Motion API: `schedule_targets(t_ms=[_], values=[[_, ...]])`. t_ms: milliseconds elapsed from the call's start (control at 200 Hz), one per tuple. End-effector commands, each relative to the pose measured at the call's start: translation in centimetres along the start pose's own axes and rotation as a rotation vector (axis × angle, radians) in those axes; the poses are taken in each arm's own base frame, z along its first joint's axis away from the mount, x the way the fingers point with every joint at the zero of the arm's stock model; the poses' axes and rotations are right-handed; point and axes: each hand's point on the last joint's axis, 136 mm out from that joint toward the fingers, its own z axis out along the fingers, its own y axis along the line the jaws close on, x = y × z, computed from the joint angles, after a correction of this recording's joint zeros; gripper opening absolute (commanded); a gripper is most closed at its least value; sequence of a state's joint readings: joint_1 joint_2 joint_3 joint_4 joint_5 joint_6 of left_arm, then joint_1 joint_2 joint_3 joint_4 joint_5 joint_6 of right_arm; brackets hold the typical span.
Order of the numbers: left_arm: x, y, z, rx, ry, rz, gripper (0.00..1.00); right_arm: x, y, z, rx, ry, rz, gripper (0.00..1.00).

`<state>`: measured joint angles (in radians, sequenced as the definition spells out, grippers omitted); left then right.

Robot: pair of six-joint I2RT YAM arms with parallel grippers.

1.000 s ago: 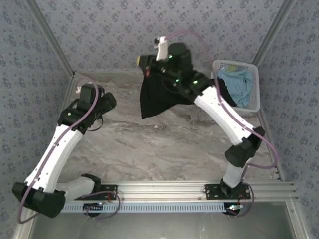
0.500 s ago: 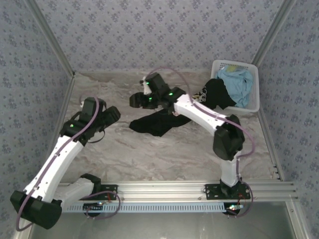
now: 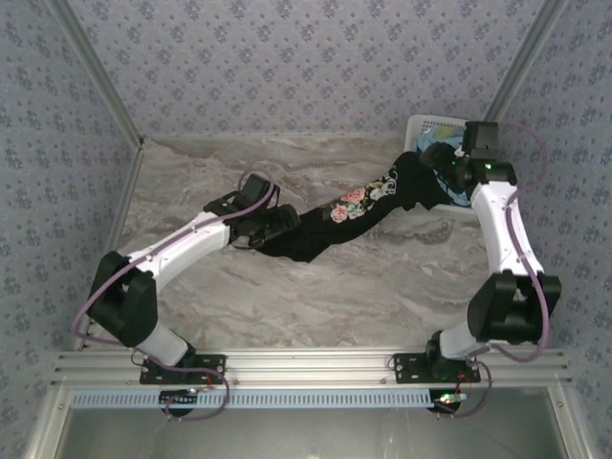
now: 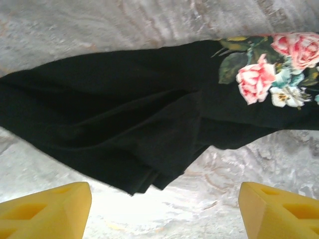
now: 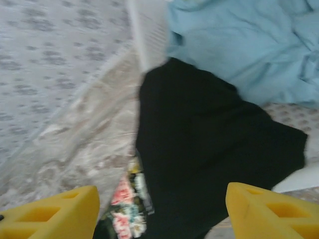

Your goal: Fold and stack the t-shirts

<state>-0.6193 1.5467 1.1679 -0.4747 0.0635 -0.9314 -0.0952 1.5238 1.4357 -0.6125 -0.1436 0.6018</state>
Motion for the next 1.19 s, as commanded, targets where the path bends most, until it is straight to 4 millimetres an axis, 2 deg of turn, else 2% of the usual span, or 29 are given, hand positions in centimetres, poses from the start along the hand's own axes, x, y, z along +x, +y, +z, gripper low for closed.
schedule_targets(t_ms=[0, 120, 320, 375, 475, 550, 670, 749, 864, 1009, 1039, 1079, 1099, 1129, 1149, 1189], values=[[-1.7, -3.0, -1.6, 0.084, -0.048, 0.048, 0.78, 2.5, -2.2, 3.7, 0.039, 0.164, 0.003, 0.7], [-2.4, -3.9, -3.0, 0.126, -0.09, 0.091, 0.78, 3.3, -4.7, 6.1, 0.105, 0.223, 0.051, 0.69], [-3.5, -5.9, -6.1, 0.25, -0.198, 0.151, 0.77, 4.6, -6.9, 7.2, 0.185, 0.279, 0.106, 0.6], [-3.6, -6.0, -6.6, 0.254, -0.213, 0.155, 0.77, 4.8, -7.1, 7.5, 0.19, 0.277, 0.12, 0.49], [-3.7, -6.0, -7.1, 0.248, -0.217, 0.164, 0.76, 3.9, -6.8, 7.7, 0.185, 0.238, 0.118, 0.14], [-3.6, -5.8, -7.1, 0.24, -0.212, 0.165, 0.76, 2.5, -6.3, 7.2, 0.177, 0.182, 0.103, 0.0], [-3.6, -5.5, -7.3, 0.232, -0.217, 0.162, 0.76, 0.4, -4.3, 5.5, 0.141, 0.091, 0.072, 0.0], [-3.5, -5.2, -7.5, 0.222, -0.222, 0.164, 0.75, -1.5, -1.7, 3.3, 0.091, -0.005, 0.035, 0.0], [-3.6, -4.9, -7.7, 0.209, -0.227, 0.166, 0.75, -2.6, 1.8, 0.3, 0.031, -0.081, -0.033, 0.0], [-3.6, -4.7, -7.6, 0.197, -0.227, 0.169, 0.75, -2.6, 5.5, -2.5, -0.029, -0.135, -0.119, 0.0], [-3.5, -4.7, -7.5, 0.197, -0.226, 0.168, 0.75, -2.3, 5.9, -2.8, -0.021, -0.132, -0.139, 0.0], [-3.5, -4.6, -7.5, 0.191, -0.224, 0.168, 0.75, -1.1, 5.3, -2.7, 0.023, -0.077, -0.129, 0.0], [-3.5, -4.6, -7.5, 0.191, -0.222, 0.168, 0.75, -0.6, 4.4, -2.6, 0.059, -0.046, -0.122, 0.09], [-3.4, -4.6, -7.4, 0.192, -0.219, 0.169, 0.75, 0.2, 2.8, -2.2, 0.103, 0.001, -0.063, 0.33], [-3.4, -4.7, -7.4, 0.194, -0.218, 0.168, 0.75, 0.6, 1.9, -1.9, 0.112, 0.028, 0.001, 0.45], [-3.4, -4.7, -7.4, 0.198, -0.215, 0.168, 0.75, 1.8, 0.3, -1.2, 0.095, 0.076, 0.114, 0.56]])
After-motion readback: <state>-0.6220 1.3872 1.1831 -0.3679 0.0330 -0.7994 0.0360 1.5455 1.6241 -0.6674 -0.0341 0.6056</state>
